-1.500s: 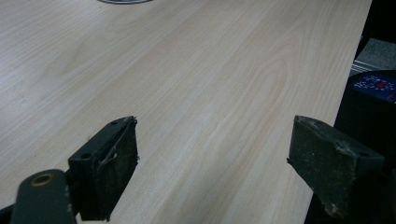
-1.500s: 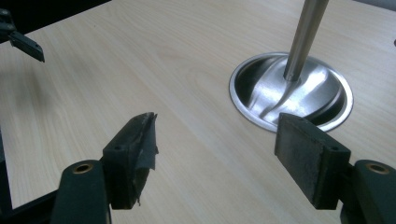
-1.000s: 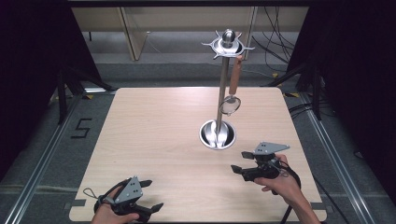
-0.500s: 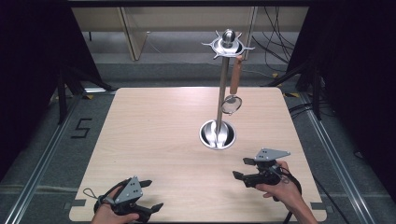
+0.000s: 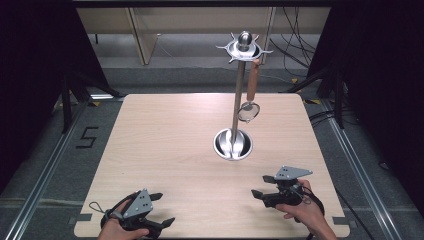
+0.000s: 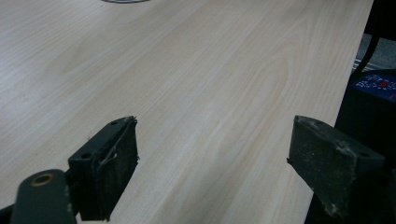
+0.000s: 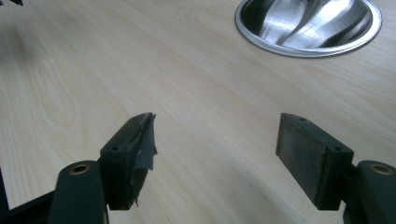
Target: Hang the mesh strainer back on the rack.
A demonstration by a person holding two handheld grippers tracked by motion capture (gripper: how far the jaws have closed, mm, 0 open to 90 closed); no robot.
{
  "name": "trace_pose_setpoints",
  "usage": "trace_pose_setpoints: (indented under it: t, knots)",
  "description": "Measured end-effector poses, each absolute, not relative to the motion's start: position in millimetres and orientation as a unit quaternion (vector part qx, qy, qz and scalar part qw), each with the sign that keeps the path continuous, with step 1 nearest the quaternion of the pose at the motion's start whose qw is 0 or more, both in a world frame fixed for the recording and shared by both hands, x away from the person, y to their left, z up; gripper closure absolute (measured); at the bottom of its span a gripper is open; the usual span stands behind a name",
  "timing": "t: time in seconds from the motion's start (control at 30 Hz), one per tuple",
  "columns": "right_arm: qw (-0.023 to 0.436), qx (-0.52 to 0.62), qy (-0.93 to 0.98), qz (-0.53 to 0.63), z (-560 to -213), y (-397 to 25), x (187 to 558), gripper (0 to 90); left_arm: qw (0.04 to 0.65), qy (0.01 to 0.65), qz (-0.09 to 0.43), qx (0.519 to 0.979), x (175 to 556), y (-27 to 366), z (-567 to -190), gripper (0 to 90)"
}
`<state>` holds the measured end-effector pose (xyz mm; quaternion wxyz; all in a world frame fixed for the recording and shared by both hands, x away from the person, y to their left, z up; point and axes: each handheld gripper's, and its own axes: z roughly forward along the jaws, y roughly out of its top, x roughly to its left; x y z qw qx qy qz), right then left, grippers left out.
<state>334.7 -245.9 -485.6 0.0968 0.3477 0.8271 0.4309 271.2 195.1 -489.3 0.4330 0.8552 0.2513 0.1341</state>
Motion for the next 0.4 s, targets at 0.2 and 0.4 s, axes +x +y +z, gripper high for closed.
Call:
trace_pose_setpoints:
  t: [0.2,0.4]
  knots:
    - [0.092,0.345,0.831,0.427,-486.9,-245.2,334.4,29.0,0.433,0.251,0.134,0.855,271.2,195.2,-489.3,15.2]
    - [0.093,0.350,0.829,0.427,-487.6,-244.7,333.8,28.9,0.434,0.252,0.134,0.854,271.2,195.5,-489.5,15.2]
